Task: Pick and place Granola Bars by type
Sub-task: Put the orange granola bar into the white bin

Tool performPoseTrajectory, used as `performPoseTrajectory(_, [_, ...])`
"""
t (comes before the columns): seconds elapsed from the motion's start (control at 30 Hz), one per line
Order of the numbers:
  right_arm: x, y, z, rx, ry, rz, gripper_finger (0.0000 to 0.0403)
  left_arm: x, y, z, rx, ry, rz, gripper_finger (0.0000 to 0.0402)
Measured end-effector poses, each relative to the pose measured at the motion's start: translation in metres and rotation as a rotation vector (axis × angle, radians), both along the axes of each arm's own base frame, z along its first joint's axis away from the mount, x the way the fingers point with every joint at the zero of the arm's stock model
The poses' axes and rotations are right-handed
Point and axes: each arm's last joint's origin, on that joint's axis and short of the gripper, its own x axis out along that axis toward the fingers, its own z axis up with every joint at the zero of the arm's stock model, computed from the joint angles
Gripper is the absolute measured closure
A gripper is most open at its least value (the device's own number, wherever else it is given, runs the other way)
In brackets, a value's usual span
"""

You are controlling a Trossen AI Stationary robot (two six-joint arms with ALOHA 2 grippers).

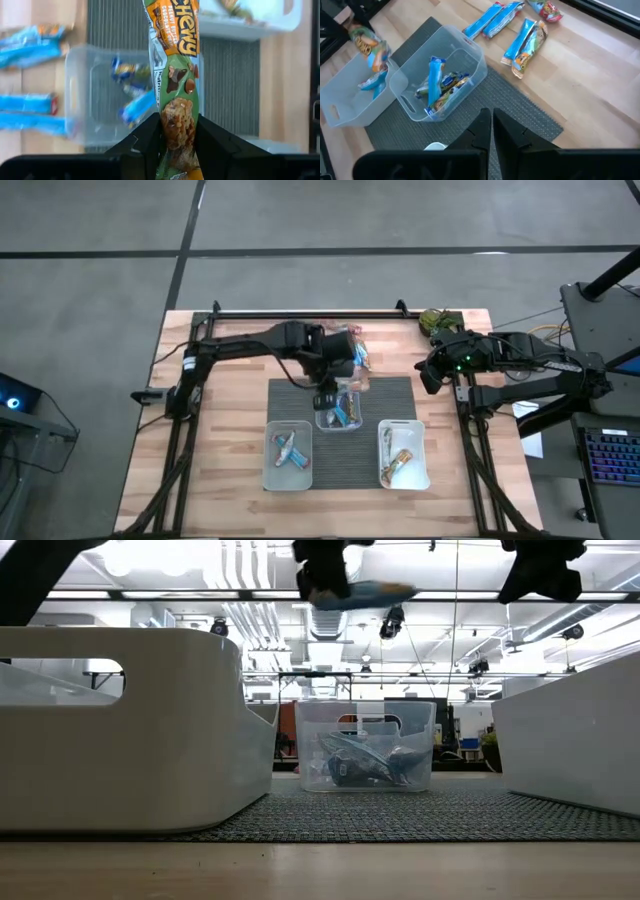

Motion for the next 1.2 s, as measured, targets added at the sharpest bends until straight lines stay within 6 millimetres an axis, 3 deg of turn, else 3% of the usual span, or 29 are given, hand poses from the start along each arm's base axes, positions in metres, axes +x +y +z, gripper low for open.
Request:
performPoseTrajectory(0.4, [0.000,0.000,0.000,0.002,-0.003,0.001,0.0390,0.024,-0.014,0.011,-0.123,-0.270,-0.033,0.0308])
performPoseTrajectory(0.87, [-0.019,0.002,0.008,-0.008,-0.082,0.004,0.0390,0.036,-0.027,0.015,-0.182,-0.377,-0.102,0.0308])
performPoseTrajectory(1.03, [-0.032,0.003,0.013,-0.021,-0.123,0.029,0.0390,0.046,-0.034,0.005,-0.209,-0.445,-0.132,0.0308])
performPoseTrajectory(1.2, [-0.044,0.008,0.016,-0.005,-0.169,0.178,0.0390,0.052,-0.035,-0.010,-0.266,-0.442,-0.119,0.0308])
